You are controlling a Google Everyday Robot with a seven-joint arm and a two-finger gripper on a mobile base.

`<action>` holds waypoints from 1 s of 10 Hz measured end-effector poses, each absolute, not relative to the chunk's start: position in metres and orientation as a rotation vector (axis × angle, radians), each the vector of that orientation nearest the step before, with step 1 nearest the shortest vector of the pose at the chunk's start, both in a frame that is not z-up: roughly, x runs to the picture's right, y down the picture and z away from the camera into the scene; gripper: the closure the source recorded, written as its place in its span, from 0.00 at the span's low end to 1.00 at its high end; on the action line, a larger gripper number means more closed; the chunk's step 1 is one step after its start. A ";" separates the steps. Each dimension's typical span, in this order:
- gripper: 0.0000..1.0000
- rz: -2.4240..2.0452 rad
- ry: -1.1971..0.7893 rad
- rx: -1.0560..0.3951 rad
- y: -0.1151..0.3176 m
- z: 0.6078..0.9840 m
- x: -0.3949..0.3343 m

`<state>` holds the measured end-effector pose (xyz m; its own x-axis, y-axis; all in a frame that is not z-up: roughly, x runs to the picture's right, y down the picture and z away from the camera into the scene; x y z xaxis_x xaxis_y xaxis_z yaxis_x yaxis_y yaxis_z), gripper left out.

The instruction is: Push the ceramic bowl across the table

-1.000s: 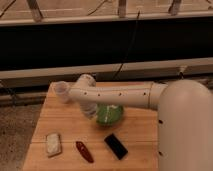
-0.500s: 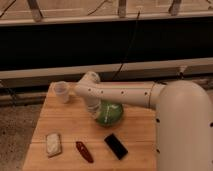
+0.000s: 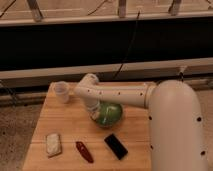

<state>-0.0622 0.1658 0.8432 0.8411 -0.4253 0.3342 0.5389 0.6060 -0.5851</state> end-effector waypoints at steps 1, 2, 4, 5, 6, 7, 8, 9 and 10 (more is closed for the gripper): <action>1.00 -0.560 -0.172 -0.732 0.166 0.844 -0.063; 1.00 -0.562 -0.182 -0.735 0.166 0.844 -0.065; 1.00 -0.570 -0.211 -0.734 0.166 0.843 -0.074; 1.00 -0.575 -0.222 -0.735 0.167 0.843 -0.078; 1.00 -0.589 -0.243 -0.736 0.169 0.842 -0.088; 1.00 -0.597 -0.255 -0.735 0.169 0.842 -0.095; 1.00 -0.611 -0.268 -0.737 0.171 0.842 -0.102; 1.00 -0.626 -0.285 -0.741 0.173 0.843 -0.112; 1.00 -0.640 -0.300 -0.743 0.175 0.843 -0.121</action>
